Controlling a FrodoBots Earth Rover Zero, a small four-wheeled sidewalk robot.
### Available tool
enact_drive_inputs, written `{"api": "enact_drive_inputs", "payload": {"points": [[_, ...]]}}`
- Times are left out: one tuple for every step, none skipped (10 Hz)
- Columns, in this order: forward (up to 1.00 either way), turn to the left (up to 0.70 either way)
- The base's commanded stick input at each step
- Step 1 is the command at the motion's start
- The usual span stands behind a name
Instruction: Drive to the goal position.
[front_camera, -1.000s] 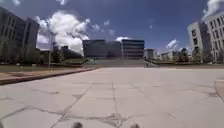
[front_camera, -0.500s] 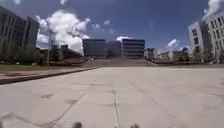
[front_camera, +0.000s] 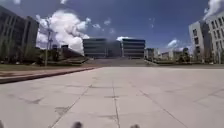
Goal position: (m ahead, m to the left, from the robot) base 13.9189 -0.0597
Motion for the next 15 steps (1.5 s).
{"api": "enact_drive_inputs", "payload": {"points": [[0.7, 0.0], [0.7, 0.0], [0.7, 0.0], [0.7, 0.0], [0.7, 0.0], [0.7, 0.0], [0.7, 0.0], [0.7, 0.0], [0.7, 0.0], [0.7, 0.0], [0.7, 0.0], [0.7, 0.0], [0.7, 0.0], [0.7, 0.0], [0.7, 0.0]]}}
